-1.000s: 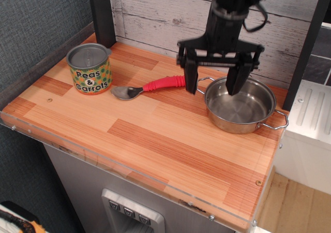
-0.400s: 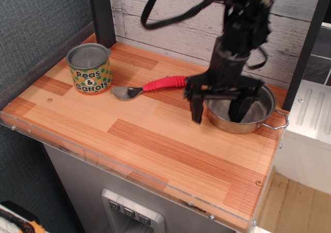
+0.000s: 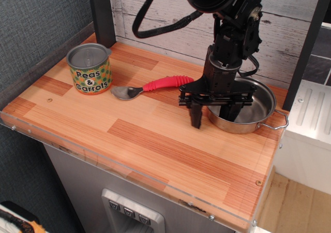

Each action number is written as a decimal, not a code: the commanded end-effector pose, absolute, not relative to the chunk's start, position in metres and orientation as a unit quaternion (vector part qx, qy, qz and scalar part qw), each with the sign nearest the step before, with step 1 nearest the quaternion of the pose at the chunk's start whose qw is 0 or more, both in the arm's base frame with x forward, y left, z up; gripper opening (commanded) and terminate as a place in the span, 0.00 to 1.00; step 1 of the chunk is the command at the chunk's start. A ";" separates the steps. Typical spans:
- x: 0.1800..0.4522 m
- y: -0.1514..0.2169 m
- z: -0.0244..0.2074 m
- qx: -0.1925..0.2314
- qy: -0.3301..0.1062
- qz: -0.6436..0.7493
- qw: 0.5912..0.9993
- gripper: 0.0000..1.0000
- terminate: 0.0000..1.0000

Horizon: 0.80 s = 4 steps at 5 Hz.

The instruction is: Move the silver pan to the front center edge of the counter.

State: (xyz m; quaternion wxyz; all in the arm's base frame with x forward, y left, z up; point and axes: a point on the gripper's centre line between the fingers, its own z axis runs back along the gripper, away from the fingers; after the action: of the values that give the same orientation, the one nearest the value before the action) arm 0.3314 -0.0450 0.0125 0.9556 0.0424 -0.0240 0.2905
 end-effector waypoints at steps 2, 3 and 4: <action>0.336 -0.033 0.035 0.001 -0.096 0.218 0.971 0.00 0.00; 0.324 -0.028 0.050 -0.010 -0.113 0.221 0.969 0.00 0.00; 0.311 -0.017 0.062 0.002 -0.112 0.238 0.965 0.00 0.00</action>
State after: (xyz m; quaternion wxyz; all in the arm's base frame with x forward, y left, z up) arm 0.2998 -0.0208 0.0472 0.9675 0.0088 -0.0853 0.2381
